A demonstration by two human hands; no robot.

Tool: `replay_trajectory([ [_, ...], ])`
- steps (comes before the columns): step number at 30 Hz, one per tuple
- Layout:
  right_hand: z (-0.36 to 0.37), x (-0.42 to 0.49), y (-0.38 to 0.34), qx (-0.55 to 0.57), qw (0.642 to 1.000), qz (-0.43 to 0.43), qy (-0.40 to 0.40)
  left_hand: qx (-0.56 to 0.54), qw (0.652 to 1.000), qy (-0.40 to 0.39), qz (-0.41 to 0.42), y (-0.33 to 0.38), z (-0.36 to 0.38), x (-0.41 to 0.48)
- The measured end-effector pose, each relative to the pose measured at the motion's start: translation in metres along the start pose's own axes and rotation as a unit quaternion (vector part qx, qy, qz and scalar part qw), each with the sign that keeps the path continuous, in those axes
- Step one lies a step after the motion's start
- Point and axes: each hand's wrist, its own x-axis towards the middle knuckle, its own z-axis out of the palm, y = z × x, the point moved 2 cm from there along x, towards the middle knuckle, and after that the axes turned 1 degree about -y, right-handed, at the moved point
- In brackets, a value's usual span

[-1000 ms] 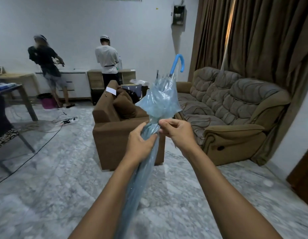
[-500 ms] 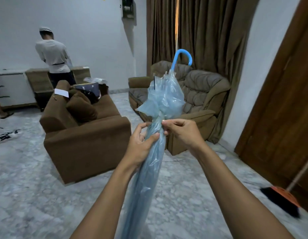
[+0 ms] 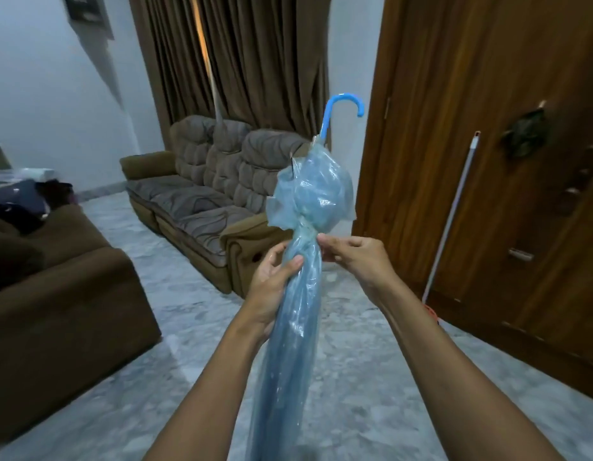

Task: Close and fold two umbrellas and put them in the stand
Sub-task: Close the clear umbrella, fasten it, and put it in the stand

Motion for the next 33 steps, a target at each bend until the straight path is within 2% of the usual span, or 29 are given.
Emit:
replay_trajectory([
  [6,-0.101,-0.011,-0.011,0.069,0.995,0.026,0.065,0.002,0.995,-0.076,-0.069,-0.045,0.093,0.035],
  [9,-0.154,-0.018,-0.016,0.063,0.991,0.010,0.121,0.140,0.986,-0.074,-0.049,-0.066,0.133,0.058],
  [12,-0.198,-0.029,-0.020,0.018,0.984,-0.021,0.174,0.352,0.934,0.013,0.053,-0.083,0.175,0.073],
  [14,-0.221,-0.035,-0.022,0.017,0.979,-0.038,0.198,0.393,0.914,-0.009,0.096,-0.090,0.209,0.072],
  [18,-0.264,-0.043,-0.025,0.031,0.974,-0.049,0.220,0.408,0.904,-0.089,0.096,-0.116,0.260,0.072],
  [22,-0.297,-0.048,-0.024,-0.004,0.982,-0.041,0.187,0.419,0.898,-0.053,0.124,-0.138,0.286,0.080],
  [24,-0.314,-0.049,-0.024,0.021,0.982,-0.049,0.182,0.418,0.896,-0.060,0.136,-0.142,0.296,0.085],
  [30,-0.345,-0.057,-0.026,0.120,0.969,-0.046,0.209,0.330,0.935,-0.105,0.077,-0.155,0.318,0.107],
  [33,-0.353,-0.055,-0.027,0.084,0.961,-0.057,0.257,0.257,0.958,-0.122,0.024,-0.160,0.329,0.109],
])
